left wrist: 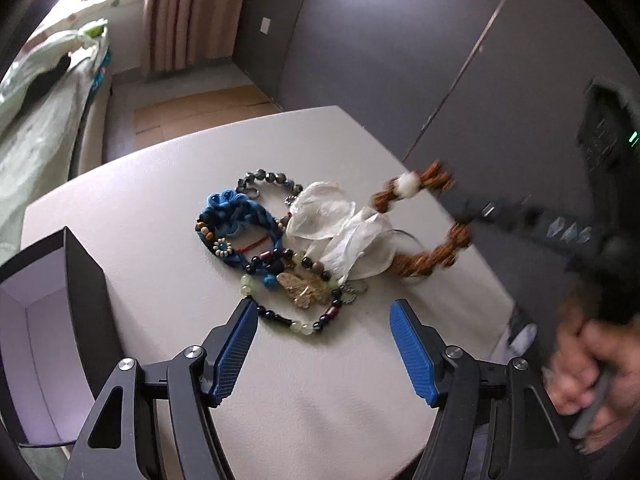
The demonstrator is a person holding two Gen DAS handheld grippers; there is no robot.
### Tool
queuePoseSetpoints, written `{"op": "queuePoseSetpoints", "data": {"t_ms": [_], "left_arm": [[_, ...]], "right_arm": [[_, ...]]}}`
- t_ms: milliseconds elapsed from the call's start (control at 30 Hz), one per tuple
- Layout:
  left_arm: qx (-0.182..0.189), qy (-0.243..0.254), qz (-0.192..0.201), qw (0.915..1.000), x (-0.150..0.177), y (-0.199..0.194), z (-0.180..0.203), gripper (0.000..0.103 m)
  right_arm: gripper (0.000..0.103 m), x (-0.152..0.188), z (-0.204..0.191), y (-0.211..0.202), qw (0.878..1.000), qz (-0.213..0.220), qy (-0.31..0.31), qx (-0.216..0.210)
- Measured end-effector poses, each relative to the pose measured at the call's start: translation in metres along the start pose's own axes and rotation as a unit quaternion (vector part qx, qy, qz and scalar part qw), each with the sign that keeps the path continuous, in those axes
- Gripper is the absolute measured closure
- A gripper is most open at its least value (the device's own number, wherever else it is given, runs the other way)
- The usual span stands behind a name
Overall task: Organize jewelry
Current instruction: 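Grasp the brown bead bracelet with the right gripper and lift it, then grasp the dark bead bracelet with the left gripper while the right holds the brown bracelet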
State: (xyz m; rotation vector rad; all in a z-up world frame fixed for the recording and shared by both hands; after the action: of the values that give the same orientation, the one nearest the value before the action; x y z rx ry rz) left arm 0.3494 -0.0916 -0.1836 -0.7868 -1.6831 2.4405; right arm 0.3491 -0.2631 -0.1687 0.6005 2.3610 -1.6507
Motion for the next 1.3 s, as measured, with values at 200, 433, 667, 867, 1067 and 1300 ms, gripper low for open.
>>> {"op": "queuePoseSetpoints", "data": {"t_ms": [200,433,667,867,1067,1300], "left_arm": [[0.001,0.021,-0.011,0.9997,0.001,0.013,0.008,0.05],[0.009,0.016,-0.027,0.9995,-0.007,0.034,0.012,0.074],[-0.005,0.012,-0.028,0.9995,-0.018,0.046,0.015,0.074],[-0.039,0.009,-0.03,0.9987,-0.018,0.048,0.017,0.095],[-0.01,-0.008,-0.017,0.9998,-0.018,0.029,0.01,0.095],[0.034,-0.032,0.046,0.9978,-0.019,-0.028,-0.002,0.095]], "right_arm": [[0.083,0.003,0.003,-0.021,0.999,0.04,0.017,-0.017],[0.083,0.009,0.014,-0.032,0.996,0.059,0.039,-0.049],[0.083,0.009,0.013,-0.033,0.994,0.062,0.04,-0.075],[0.083,0.011,0.014,-0.032,0.994,0.058,0.037,-0.079],[0.083,0.012,0.015,-0.032,0.993,0.059,0.04,-0.091],[0.083,0.012,0.009,-0.035,0.99,0.066,0.04,-0.116]]}}
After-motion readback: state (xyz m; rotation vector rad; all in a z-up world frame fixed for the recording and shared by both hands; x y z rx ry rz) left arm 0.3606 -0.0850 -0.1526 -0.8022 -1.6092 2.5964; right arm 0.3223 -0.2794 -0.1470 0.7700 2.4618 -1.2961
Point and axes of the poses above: each gripper's, at about its wrist camera, not at the fingertips, and y roughly the way its jaws point, z to its right, x to its underside, the point moved 2 cm from there along y, roughly the way its jaws point, and after that the axes turned 11 degrees about -z, right-handed, at the moved point
